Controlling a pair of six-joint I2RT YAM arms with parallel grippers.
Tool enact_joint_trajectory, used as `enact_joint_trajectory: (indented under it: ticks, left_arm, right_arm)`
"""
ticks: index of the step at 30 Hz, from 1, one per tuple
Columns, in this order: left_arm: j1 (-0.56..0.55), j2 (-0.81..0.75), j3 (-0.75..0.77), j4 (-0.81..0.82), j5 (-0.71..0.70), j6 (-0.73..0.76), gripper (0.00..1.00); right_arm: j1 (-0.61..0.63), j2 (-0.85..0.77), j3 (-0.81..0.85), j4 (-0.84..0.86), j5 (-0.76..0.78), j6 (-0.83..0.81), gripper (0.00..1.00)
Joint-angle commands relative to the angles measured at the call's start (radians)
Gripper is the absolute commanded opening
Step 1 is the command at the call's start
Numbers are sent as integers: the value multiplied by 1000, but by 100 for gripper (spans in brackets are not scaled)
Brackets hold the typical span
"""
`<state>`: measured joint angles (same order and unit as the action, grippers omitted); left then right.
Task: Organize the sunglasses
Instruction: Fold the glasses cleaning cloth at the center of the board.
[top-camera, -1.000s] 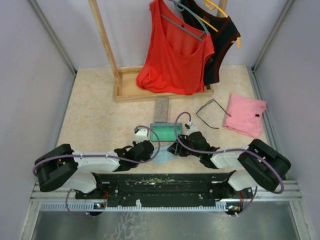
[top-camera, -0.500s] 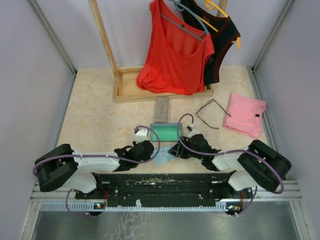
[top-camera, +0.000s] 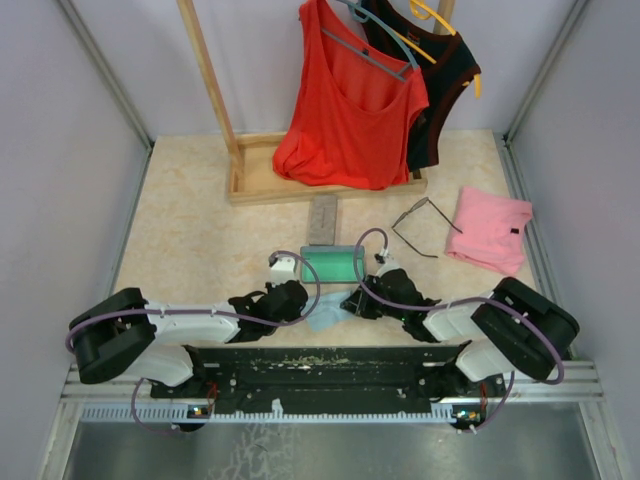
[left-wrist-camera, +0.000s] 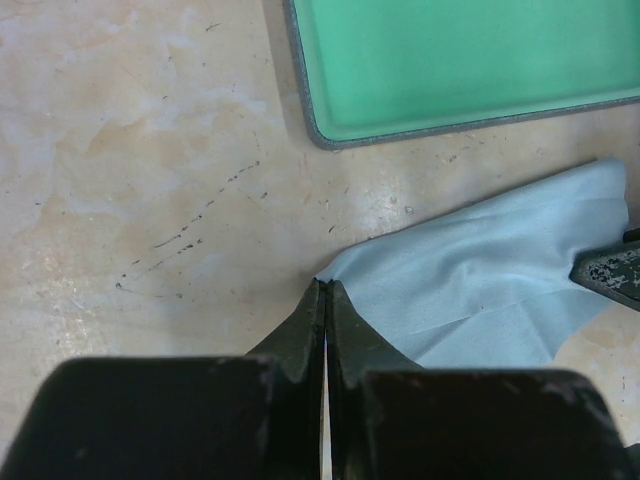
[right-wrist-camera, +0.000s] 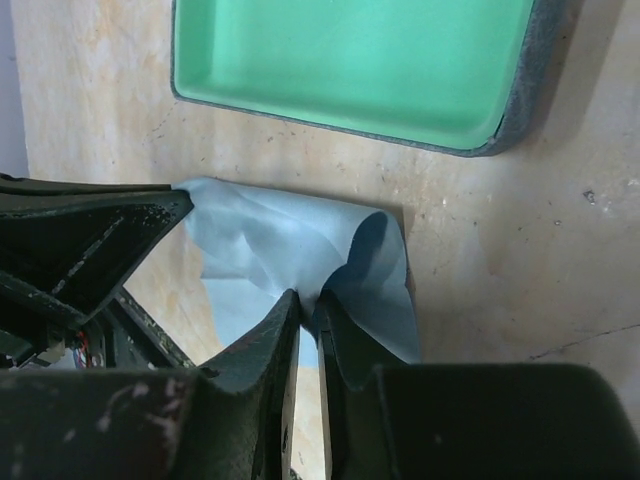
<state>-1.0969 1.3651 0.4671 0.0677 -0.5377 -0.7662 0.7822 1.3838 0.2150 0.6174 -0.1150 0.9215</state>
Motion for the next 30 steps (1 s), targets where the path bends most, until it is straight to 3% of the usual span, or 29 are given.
enact_joint_trajectory:
  ticks: [1,8,19,30]
  left_arm:
    - [4,7,-8,-31,28,-5,0]
    - [3,-20,-11,-41,28,-5,0]
    - [2,-171,-6,-79,85,22,0]
    - [-65,-465,8,-272,131,14,0]
  right_arm:
    - [-11,20,35,45,2,0,12]
    - [-11,-40,26,9,7,0,0]
    - [14,-282,84,-247,78,-27,0]
    - [266,-533,184,-614,346,50,0]
